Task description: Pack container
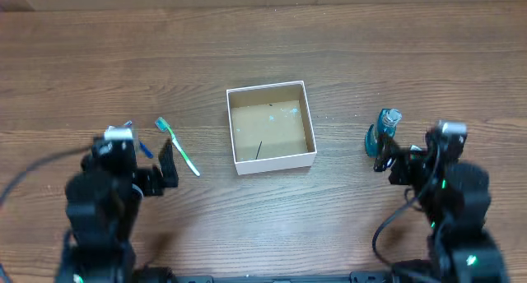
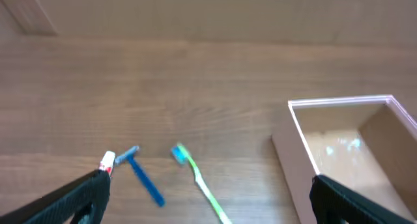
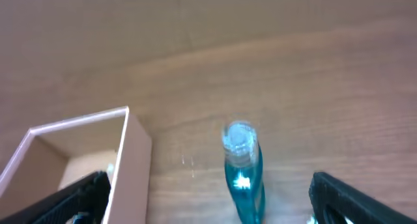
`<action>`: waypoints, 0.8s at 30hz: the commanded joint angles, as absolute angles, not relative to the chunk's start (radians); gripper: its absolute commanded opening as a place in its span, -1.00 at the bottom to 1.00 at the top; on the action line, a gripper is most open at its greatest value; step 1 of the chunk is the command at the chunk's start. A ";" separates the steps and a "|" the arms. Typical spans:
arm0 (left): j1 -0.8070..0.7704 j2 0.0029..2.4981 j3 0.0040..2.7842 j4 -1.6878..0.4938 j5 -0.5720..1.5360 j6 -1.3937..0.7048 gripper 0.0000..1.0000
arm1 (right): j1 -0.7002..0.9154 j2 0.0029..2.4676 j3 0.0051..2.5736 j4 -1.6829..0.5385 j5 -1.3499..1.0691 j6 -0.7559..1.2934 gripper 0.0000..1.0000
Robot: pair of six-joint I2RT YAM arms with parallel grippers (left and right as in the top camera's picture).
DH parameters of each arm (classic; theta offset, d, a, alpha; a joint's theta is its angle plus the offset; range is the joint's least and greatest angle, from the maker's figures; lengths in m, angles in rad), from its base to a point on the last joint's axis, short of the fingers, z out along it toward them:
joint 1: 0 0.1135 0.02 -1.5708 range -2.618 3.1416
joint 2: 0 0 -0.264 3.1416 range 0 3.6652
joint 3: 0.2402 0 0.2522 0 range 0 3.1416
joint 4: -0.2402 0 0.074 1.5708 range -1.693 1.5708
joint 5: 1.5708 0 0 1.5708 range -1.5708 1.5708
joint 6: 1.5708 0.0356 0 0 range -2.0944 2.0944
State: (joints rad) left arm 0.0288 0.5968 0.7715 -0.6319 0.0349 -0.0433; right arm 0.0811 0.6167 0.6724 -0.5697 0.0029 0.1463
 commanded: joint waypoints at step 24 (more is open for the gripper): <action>0.039 1.127 1.341 -1.178 0.146 -0.075 1.00 | 0.388 1.362 1.265 -1.081 0.088 0.134 0.47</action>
